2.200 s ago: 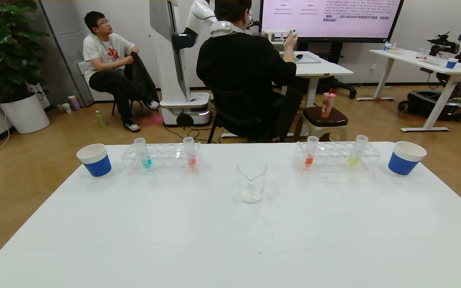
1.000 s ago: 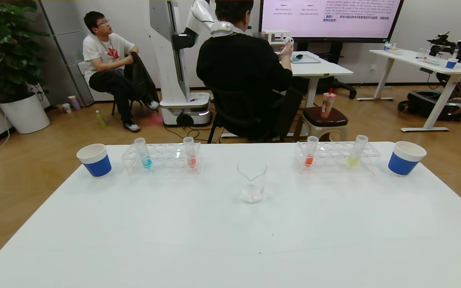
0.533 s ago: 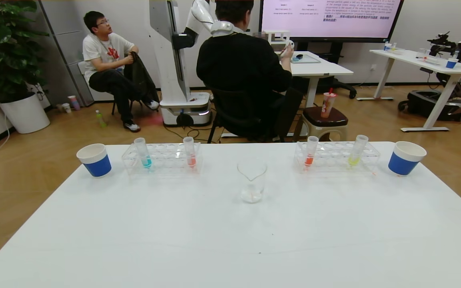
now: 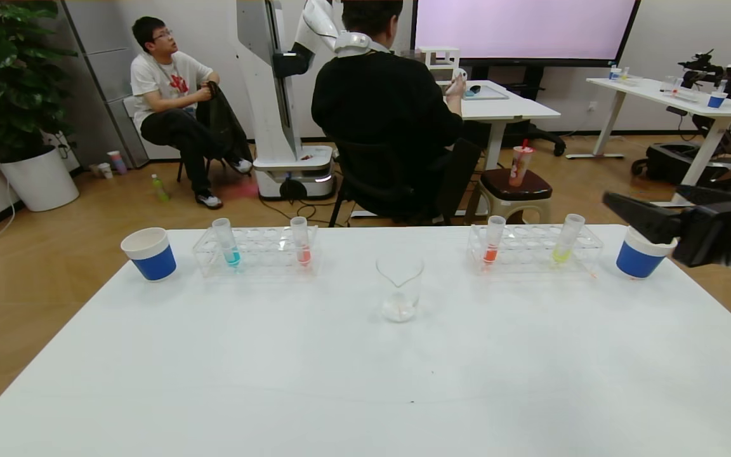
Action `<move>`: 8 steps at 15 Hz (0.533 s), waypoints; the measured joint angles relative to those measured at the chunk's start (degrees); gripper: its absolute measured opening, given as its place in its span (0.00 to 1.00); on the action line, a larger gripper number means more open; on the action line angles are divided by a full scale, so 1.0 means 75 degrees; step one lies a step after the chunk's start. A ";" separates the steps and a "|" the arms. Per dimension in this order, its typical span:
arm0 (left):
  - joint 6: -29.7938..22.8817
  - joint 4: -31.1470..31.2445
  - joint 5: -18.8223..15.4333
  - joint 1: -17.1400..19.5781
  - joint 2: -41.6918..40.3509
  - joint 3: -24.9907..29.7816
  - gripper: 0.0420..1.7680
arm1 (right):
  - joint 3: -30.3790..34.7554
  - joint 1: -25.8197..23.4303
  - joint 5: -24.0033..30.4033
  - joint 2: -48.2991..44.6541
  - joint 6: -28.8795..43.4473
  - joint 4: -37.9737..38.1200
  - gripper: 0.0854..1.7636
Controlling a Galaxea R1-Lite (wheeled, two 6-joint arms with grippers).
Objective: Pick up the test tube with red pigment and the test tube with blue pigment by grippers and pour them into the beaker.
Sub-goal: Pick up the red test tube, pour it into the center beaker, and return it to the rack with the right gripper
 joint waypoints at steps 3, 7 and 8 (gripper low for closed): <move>0.0003 0.0003 0.0000 0.0000 0.0000 0.0000 0.99 | -0.0371 0.0662 -0.0478 0.1201 0.0275 -0.0918 0.98; 0.0000 0.0005 -0.0003 0.0000 0.0000 0.0000 0.99 | -0.0470 0.0900 -0.0767 0.2708 0.0330 -0.2305 0.98; 0.0003 0.0005 -0.0003 0.0000 0.0000 0.0000 0.99 | -0.0481 0.0899 -0.0779 0.3072 0.0336 -0.2570 0.98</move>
